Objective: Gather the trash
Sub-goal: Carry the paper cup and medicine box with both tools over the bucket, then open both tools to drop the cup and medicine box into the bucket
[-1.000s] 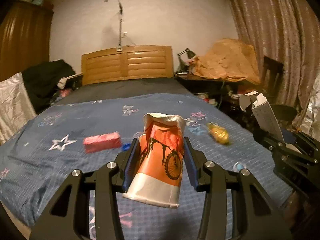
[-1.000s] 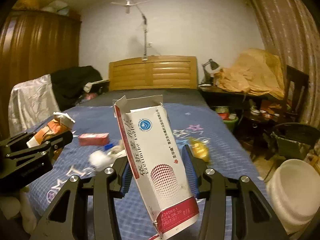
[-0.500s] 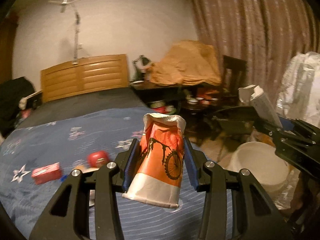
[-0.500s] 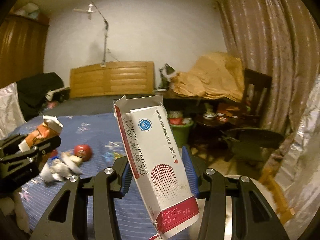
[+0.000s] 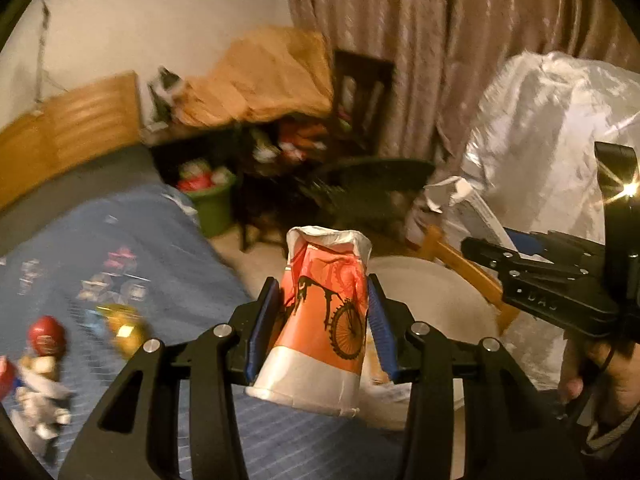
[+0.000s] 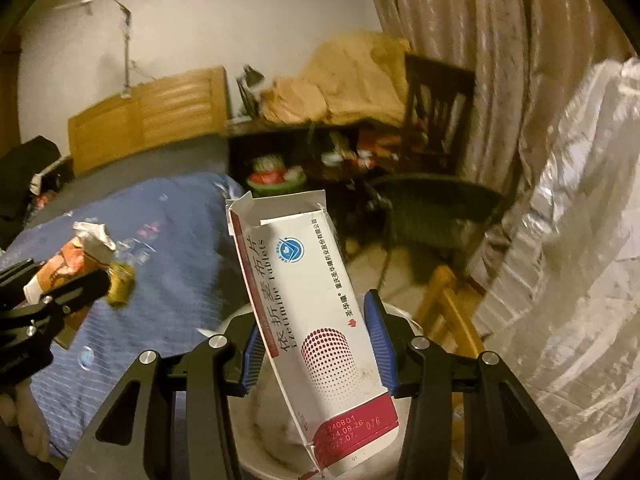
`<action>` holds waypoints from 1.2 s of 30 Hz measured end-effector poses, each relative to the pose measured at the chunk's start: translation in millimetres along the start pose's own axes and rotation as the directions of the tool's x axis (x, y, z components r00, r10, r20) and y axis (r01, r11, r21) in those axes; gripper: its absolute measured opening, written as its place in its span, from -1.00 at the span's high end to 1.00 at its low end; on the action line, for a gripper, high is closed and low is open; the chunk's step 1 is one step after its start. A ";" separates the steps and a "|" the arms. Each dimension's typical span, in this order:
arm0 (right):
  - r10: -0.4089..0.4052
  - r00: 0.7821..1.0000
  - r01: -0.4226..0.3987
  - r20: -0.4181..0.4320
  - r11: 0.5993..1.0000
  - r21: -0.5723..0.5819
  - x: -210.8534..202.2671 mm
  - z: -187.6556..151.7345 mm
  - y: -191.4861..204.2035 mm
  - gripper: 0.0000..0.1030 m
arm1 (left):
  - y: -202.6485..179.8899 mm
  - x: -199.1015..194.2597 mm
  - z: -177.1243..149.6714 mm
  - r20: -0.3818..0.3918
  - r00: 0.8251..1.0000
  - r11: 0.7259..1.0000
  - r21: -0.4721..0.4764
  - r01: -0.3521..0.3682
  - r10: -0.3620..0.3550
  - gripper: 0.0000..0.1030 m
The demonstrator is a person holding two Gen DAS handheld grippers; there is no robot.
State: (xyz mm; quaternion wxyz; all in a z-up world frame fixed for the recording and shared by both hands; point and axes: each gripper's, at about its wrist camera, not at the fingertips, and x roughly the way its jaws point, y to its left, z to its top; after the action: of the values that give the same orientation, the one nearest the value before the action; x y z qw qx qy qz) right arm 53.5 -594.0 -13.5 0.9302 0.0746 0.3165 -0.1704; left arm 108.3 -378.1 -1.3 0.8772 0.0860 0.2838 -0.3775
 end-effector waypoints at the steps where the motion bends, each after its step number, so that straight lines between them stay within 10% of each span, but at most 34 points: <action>1: 0.002 1.000 -0.001 -0.030 1.000 0.009 9.1 -0.7 -10.3 0.08 | -7.1 16.0 0.5 -0.036 0.999 0.999 -0.003 0.032 -0.032 0.18; 20: 0.042 0.981 -0.030 -0.188 0.997 0.068 98.9 -29.7 -35.8 0.08 | -41.4 115.6 -21.9 -0.229 0.966 0.992 -0.001 0.125 -0.122 0.11; 24: 0.039 0.984 -0.024 -0.171 0.996 0.089 93.6 -28.6 -32.8 -0.17 | -33.7 113.1 -20.3 -0.217 0.971 0.994 -0.013 0.105 -0.105 -0.63; 36: 0.058 0.994 -0.048 -0.095 0.993 0.109 62.5 -28.6 -25.6 -0.21 | -15.6 90.6 -19.0 -0.180 0.979 0.996 -0.034 0.087 -0.092 -0.63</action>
State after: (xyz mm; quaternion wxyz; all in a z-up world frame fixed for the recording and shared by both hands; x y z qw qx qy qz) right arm 74.4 -627.7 -75.2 0.9124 0.1408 0.3502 -0.1584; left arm 139.1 -437.7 -67.0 0.8308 0.0959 0.3711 -0.4035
